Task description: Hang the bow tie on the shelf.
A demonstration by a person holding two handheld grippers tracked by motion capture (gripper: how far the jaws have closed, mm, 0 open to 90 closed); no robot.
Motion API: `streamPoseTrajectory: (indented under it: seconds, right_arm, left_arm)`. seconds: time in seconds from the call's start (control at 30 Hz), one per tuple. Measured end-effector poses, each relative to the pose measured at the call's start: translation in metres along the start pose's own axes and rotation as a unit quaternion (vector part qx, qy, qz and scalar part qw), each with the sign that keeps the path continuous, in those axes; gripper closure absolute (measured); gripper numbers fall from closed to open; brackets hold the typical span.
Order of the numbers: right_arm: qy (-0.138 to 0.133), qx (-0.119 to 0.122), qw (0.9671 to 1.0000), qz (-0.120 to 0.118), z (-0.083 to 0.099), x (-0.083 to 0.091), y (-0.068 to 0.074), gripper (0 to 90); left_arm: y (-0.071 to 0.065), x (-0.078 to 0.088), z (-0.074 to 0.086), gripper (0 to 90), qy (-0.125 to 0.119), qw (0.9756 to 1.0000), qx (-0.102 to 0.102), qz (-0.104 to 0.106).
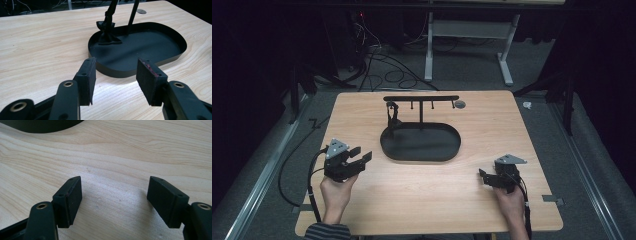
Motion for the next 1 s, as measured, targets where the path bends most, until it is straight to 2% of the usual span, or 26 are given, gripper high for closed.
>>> streamPoseTrajectory:
  seconds: [1.0]
  right_arm:
    - [0.0,-0.001,1.0,0.001,0.0,0.0,0.0,29.4]
  left_arm:
    - [-0.007,0.004,0.02,48.7,0.007,0.9999,0.009,0.004]
Point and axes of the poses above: each handheld gripper's, and its own axes: x roughly backward along the jaws, z roughly out of its underside, y roughly to its left, the point moved 4 cm from there along -x, roughly forward along the jaws, and after that the axes turned 10 degrees about -y, right-handed, at the moved point
